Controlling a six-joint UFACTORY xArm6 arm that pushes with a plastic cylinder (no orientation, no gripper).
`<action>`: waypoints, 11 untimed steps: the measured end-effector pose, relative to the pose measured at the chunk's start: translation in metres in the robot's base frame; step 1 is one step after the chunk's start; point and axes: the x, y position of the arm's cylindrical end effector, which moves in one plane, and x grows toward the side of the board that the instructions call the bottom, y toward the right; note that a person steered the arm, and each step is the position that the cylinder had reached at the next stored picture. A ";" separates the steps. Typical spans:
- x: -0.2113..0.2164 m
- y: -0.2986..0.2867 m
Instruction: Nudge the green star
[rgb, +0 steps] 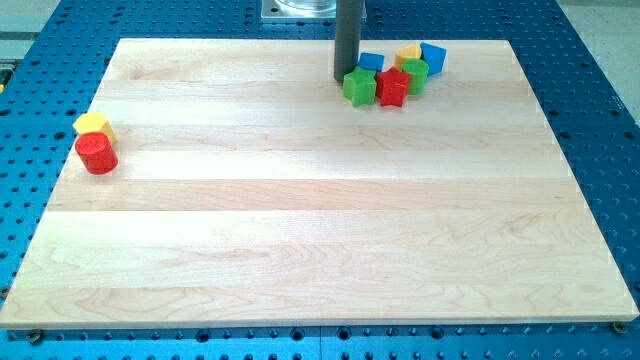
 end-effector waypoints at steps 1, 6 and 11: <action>0.000 0.010; 0.041 -0.041; 0.160 -0.059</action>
